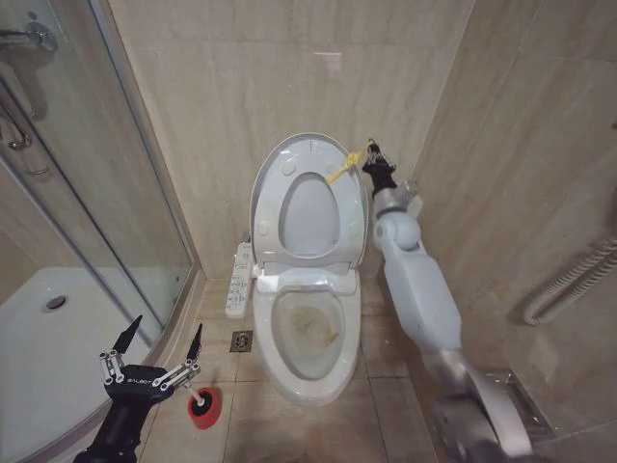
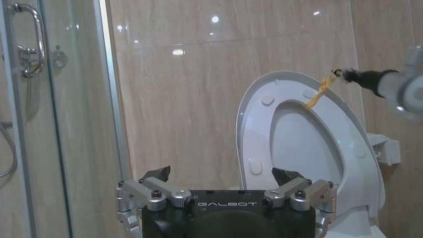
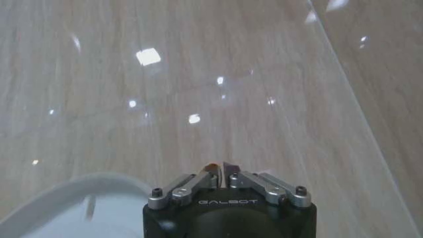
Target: Open the toilet lid, clean the toilet bowl with a toilet brush, close the toilet lid, and flush.
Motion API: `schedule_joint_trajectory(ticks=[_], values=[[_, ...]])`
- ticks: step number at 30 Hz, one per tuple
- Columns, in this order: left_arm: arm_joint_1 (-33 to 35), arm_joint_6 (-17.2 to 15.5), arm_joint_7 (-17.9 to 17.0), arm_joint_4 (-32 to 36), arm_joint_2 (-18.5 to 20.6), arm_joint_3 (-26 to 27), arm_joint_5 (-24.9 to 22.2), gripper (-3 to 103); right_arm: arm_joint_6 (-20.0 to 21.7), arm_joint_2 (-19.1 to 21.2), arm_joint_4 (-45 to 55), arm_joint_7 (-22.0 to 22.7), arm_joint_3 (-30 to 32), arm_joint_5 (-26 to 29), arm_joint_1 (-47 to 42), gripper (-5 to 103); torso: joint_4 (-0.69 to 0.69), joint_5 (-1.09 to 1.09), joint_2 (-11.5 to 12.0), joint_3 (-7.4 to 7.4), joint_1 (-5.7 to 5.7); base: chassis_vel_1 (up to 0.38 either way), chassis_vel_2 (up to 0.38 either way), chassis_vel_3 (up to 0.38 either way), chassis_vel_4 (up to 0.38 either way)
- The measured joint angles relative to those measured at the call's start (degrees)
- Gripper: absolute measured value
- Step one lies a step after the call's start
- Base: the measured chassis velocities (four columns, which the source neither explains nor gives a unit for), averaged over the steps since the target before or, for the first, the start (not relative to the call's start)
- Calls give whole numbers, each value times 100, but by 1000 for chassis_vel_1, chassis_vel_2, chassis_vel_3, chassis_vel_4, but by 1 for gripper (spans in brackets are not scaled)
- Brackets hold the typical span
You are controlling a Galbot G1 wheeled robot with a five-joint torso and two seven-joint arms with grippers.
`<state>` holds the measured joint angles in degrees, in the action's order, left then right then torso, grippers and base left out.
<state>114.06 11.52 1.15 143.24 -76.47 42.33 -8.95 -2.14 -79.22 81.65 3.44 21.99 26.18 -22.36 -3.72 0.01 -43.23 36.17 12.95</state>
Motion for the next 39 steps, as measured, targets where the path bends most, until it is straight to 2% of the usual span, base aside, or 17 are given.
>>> schedule_joint_trajectory(ticks=[4,5,11,12,18,19,24,25,39], values=[[0,0,0,0,0,0,0,100,292,207,563,44,-53,147,-486,-2,2,0,0,0,0,0,0,0,0],[0,0,0,0,0,0,0,100,383,260,701,75,-72,151,-586,24,3,1,0,0,0,0,0,0,0],[0,0,0,0,0,0,0,100,832,492,1413,271,-86,250,-988,24,6,0,0,1,0,0,0,0,0],[0,0,0,0,0,0,0,100,894,552,1574,319,-86,287,-1075,51,7,0,0,1,0,0,0,0,0],[0,0,0,0,0,0,0,100,1145,880,2341,453,16,436,-1618,51,5,0,-1,1,0,0,0,0,0],[0,0,0,0,0,0,0,100,1187,958,2515,476,56,464,-1770,78,2,-1,-1,1,0,0,0,0,0],[0,0,0,0,0,1,0,100,1307,1204,3140,562,240,555,-2476,78,5,0,-1,1,0,0,0,0,0],[0,0,0,0,0,0,0,100,1316,1329,3497,574,388,572,-3061,99,3,1,-1,1,0,0,0,0,0],[0,0,0,0,0,0,0,100,1247,1421,4707,674,699,555,-4743,100,5,0,0,1,1,0,0,0,0]])
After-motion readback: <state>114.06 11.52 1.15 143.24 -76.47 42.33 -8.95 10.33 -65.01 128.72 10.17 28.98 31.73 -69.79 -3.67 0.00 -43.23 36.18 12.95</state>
